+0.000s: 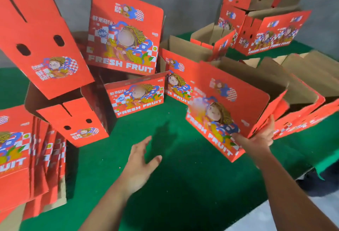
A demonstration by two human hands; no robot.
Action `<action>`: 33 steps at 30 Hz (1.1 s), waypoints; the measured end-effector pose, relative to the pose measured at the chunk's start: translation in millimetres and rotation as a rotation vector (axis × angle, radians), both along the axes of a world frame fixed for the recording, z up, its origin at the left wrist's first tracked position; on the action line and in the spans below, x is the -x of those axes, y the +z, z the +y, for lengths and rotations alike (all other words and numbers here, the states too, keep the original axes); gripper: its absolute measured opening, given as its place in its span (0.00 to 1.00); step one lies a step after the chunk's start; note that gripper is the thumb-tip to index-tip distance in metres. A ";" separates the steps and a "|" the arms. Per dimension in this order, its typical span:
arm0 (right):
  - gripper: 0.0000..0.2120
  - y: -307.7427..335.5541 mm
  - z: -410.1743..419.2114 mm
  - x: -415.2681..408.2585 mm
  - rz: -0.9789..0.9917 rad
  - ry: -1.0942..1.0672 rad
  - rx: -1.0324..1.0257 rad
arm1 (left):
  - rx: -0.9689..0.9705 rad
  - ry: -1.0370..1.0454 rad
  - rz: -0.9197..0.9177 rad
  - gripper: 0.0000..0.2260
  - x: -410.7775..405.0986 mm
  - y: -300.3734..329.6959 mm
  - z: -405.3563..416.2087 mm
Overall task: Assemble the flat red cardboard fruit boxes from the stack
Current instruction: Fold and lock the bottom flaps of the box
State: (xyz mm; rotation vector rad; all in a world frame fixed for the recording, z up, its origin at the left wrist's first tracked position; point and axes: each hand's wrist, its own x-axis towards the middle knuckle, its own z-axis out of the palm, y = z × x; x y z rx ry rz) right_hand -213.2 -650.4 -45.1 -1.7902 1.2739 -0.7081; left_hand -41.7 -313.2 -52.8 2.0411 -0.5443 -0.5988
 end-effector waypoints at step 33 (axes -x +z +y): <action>0.77 -36.1 -22.4 -46.7 0.049 0.095 0.003 | 0.024 0.030 0.249 0.16 17.7 -17.5 -1.8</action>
